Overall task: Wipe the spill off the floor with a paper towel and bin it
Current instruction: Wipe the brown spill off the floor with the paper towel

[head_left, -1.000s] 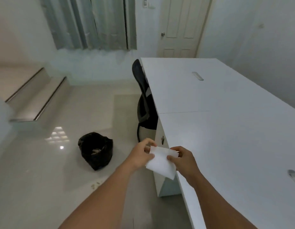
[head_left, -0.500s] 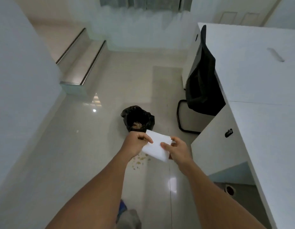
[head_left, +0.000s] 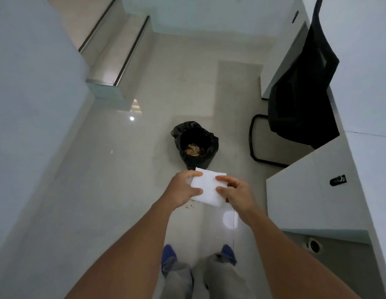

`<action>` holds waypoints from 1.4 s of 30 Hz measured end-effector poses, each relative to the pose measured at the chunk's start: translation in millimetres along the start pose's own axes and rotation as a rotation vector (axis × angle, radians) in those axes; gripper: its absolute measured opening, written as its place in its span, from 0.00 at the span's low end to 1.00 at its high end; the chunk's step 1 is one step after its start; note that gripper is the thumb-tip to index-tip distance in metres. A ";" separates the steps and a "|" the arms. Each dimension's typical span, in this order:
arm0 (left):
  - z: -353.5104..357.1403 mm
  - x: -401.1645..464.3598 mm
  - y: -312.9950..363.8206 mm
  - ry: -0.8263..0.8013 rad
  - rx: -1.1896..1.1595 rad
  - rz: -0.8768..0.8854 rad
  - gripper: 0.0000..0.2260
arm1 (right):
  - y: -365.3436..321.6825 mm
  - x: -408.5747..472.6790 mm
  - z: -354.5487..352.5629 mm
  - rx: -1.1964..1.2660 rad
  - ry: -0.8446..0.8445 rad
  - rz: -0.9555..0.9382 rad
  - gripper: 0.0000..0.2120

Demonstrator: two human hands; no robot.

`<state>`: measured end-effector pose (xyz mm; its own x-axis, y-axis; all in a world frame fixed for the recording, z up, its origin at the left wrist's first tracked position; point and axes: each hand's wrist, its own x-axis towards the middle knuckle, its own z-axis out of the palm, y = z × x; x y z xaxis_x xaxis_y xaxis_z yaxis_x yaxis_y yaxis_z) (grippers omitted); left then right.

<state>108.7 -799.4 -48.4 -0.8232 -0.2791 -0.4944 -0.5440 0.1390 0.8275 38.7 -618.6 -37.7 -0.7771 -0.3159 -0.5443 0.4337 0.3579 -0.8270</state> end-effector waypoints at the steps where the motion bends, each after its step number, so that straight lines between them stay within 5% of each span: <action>1: 2.8 7.3 -5.0 0.013 0.004 -0.008 0.23 | 2.9 10.3 -0.3 -0.031 0.005 -0.002 0.13; 9: 38.3 86.4 -81.0 0.063 0.062 -0.076 0.27 | 81.1 117.5 4.9 -0.175 -0.044 0.019 0.15; 25: 193.6 422.0 -487.9 -0.090 0.573 0.102 0.28 | 487.1 462.4 66.4 -0.643 -0.007 -0.135 0.17; 35: 230.2 517.5 -536.8 -0.017 0.846 0.190 0.24 | 565.0 562.6 71.6 -0.786 0.028 -0.224 0.17; 42: 229.5 524.2 -561.3 0.139 1.051 0.361 0.26 | 586.4 563.0 56.0 -1.198 0.121 -0.565 0.27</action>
<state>-54.7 -805.7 -833.1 -0.9710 -0.1546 -0.1823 -0.1975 0.9485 0.2476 -119.0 -635.8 -837.0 -0.7790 -0.6187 -0.1018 -0.5783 0.7717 -0.2648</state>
